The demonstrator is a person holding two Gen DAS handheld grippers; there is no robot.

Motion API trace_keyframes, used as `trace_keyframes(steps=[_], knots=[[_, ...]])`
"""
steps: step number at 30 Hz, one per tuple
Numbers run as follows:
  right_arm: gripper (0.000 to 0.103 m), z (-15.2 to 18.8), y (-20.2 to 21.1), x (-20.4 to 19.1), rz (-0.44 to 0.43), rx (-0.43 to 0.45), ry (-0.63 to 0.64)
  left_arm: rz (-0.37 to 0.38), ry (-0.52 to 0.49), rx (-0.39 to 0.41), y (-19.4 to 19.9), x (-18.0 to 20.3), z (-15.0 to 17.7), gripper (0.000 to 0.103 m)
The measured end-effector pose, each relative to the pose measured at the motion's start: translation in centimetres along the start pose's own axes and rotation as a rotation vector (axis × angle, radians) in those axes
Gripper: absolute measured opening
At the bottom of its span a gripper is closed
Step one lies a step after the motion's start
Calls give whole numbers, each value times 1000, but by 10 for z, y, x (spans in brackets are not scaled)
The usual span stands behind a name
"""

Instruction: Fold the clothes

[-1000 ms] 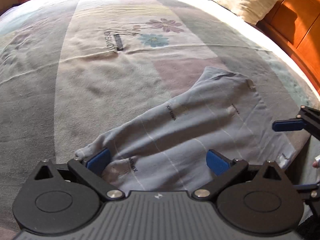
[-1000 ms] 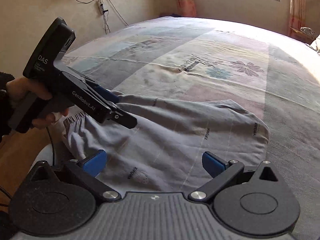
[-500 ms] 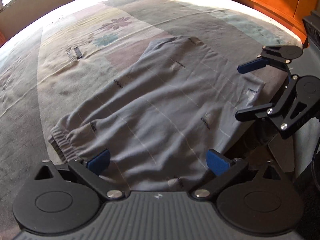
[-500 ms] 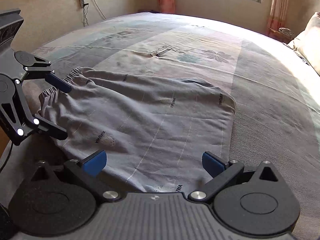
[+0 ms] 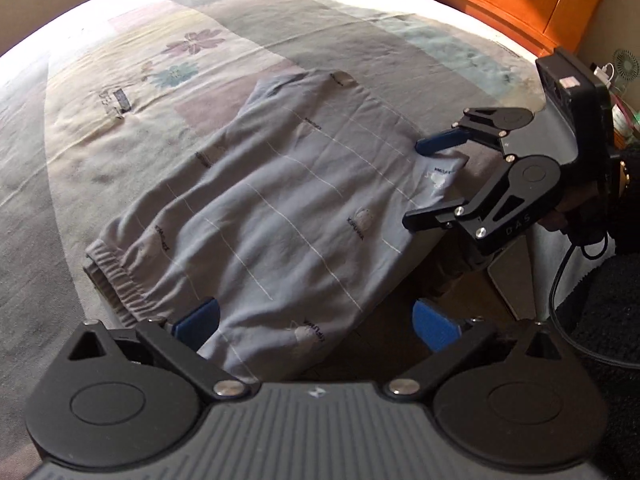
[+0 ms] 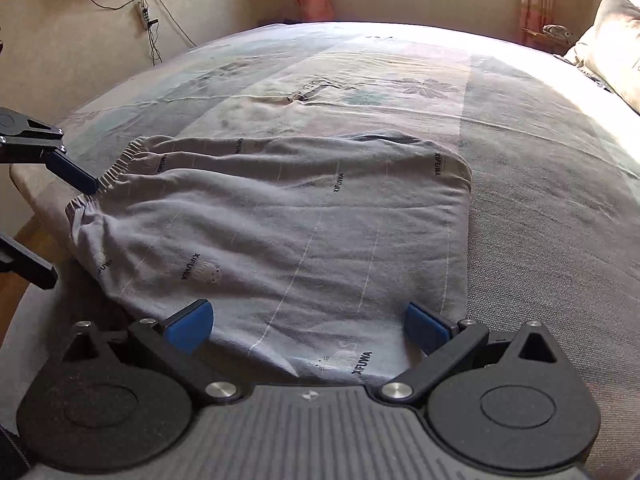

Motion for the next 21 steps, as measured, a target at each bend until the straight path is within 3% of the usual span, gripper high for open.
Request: trace_keyframes(steps=[3, 8, 11, 16, 21], knots=[[103, 2, 1, 0, -2, 3, 4, -45, 39, -46, -14, -10, 18, 102], [103, 3, 1, 1, -6, 11, 1, -40, 98, -9, 13, -20, 29, 102], [103, 3, 0, -3, 10, 9, 17, -72, 68, 47, 27, -15, 22, 102], [103, 3, -1, -8, 38, 2, 47, -47, 46, 132, 22, -16, -7, 102], [103, 1, -3, -8, 59, -8, 22, -53, 126, 108, -4, -41, -23, 102]])
Point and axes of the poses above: each gripper's, at about its wrist camera, not at the fingertips, and y roughly against the way its jaws point, x to its right, z to its underside, the point moved 3 cm from there along -y, roughly the way its jaws point, and after that the axes turned 14 degrees about y, right-handed, at the moved point
